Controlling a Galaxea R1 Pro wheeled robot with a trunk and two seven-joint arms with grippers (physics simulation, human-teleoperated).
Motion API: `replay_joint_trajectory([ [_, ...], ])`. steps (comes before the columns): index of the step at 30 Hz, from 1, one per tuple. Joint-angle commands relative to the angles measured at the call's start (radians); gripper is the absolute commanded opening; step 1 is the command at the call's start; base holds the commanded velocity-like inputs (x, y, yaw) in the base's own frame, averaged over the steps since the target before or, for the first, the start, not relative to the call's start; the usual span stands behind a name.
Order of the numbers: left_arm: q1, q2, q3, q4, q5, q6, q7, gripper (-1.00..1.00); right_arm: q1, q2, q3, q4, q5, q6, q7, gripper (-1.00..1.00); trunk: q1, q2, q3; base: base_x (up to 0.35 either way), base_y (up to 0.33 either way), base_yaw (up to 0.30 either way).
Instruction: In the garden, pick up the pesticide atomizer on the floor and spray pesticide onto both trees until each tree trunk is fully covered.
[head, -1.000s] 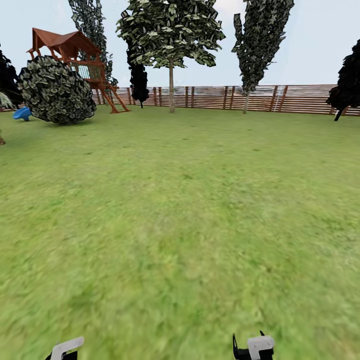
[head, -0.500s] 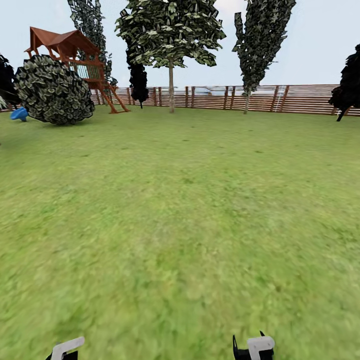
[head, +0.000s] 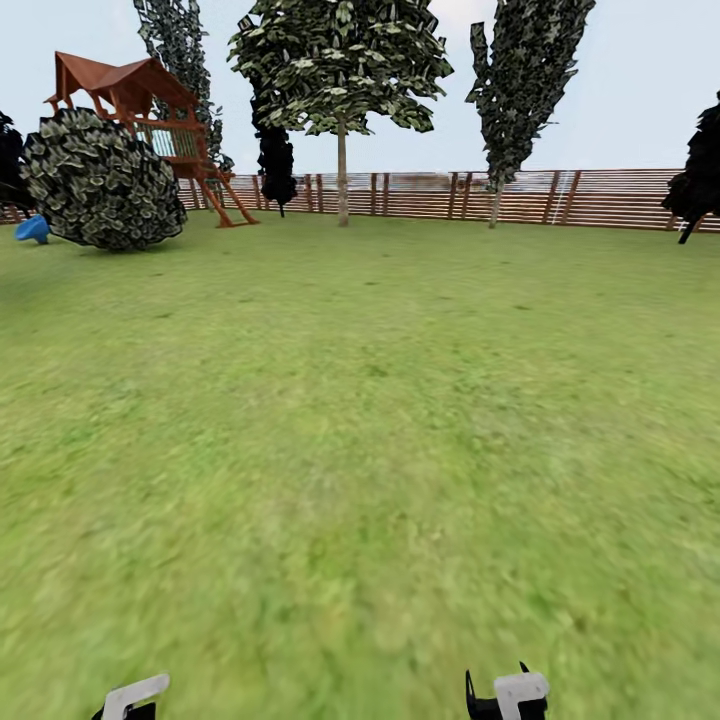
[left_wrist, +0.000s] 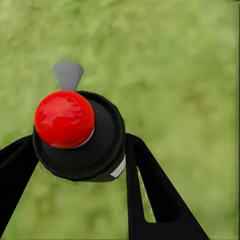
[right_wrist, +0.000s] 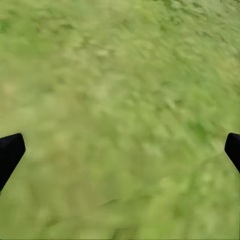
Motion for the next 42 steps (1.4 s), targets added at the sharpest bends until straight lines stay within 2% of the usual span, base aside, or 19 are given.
replay_joint_trajectory([
  [1, 0.0, 0.0, 0.0, 0.0, 0.0, 0.0, 0.0, -1.0, 0.0, 0.0, 0.0, 0.0, 0.0, 0.0, 0.0, 1.0, 0.0, 0.0, 0.0, 0.339, 0.0, 0.0],
  [42, 0.0, 0.002, 0.0, -0.002, 0.0, 0.0, 0.0, -1.0, 0.0, 0.0, 0.0, 0.0, 0.0, 0.0, -0.001, 1.0, 0.0, 0.0, 0.0, 0.339, 0.0, 0.0],
])
